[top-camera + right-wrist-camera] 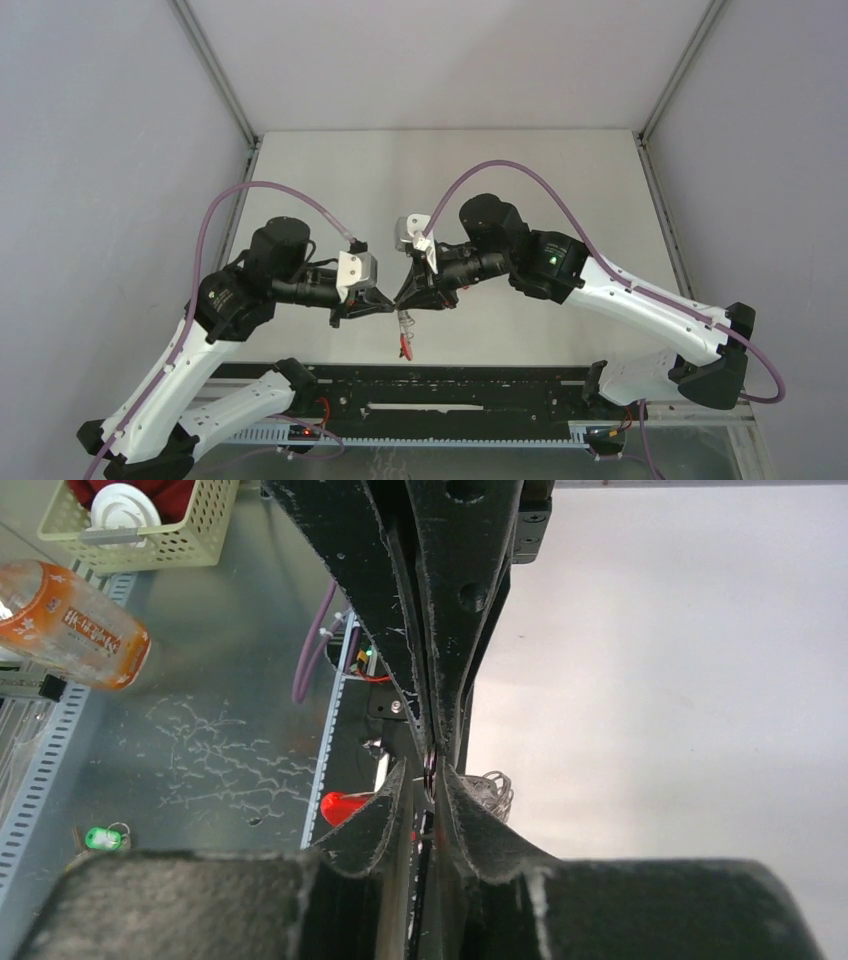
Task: Put the keys on the keyring
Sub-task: Adjust the keyring.
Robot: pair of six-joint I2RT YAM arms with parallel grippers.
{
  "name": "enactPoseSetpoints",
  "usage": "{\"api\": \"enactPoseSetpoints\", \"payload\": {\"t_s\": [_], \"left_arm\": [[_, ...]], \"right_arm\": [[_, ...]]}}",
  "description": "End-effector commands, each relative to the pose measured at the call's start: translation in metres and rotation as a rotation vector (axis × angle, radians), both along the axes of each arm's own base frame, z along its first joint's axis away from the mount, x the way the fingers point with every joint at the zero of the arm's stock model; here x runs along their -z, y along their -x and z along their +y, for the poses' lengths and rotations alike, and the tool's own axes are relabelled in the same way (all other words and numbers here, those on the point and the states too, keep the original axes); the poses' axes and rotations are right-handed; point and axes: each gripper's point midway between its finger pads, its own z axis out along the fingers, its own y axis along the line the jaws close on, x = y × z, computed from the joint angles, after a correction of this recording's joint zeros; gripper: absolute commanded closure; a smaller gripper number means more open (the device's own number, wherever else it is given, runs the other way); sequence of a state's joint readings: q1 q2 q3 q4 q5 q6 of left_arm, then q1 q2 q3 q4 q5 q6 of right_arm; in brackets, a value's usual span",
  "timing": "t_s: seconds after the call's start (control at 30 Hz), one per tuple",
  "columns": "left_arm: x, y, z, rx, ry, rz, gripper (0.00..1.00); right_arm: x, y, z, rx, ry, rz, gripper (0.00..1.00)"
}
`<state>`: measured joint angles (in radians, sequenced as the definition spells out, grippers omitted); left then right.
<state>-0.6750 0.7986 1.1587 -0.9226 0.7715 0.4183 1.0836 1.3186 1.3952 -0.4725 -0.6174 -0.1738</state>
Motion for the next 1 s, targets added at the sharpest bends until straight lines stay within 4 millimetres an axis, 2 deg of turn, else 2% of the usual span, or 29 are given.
{"api": "enactPoseSetpoints", "payload": {"t_s": [0.0,0.07,0.1,0.43,0.53,0.57,0.67,0.7,0.73,0.93,0.97], "left_arm": [[-0.027,0.0,-0.004,0.009,0.067,-0.064,1.0],[-0.027,0.0,-0.004,0.009,0.067,-0.065,1.0],[-0.027,-0.001,-0.004,0.009,0.067,-0.065,1.0],[-0.04,0.002,-0.006,0.002,0.112,-0.063,1.0],[-0.037,0.003,-0.005,0.006,0.103,-0.062,1.0],[-0.037,0.004,-0.004,0.01,0.101,-0.063,1.0],[-0.037,0.006,-0.003,0.014,0.105,-0.065,1.0],[-0.038,0.006,-0.003,0.015,0.106,-0.066,1.0],[-0.038,0.006,-0.003,0.014,0.107,-0.067,1.0],[-0.034,0.009,-0.001,0.017,0.102,-0.064,0.99],[-0.033,0.009,-0.001,0.014,0.101,-0.062,0.87]], "right_arm": [[-0.017,-0.004,0.009,0.018,-0.061,-0.03,0.83],[-0.019,-0.003,0.01,0.013,-0.073,-0.031,0.97],[-0.019,-0.003,0.01,0.011,-0.074,-0.028,1.0],[0.0,0.005,0.012,0.021,-0.037,0.004,1.0],[0.003,0.006,0.015,0.041,-0.026,-0.002,0.84],[0.002,0.005,0.015,0.048,-0.03,-0.006,0.84],[-0.002,0.001,0.015,0.068,-0.043,-0.018,0.86],[-0.002,0.001,0.014,0.069,-0.045,-0.02,0.89],[-0.003,0.002,0.014,0.065,-0.047,-0.024,0.99],[-0.018,-0.003,0.003,0.116,-0.112,-0.051,1.0],[-0.021,-0.004,0.002,0.119,-0.126,-0.05,1.0]]}}
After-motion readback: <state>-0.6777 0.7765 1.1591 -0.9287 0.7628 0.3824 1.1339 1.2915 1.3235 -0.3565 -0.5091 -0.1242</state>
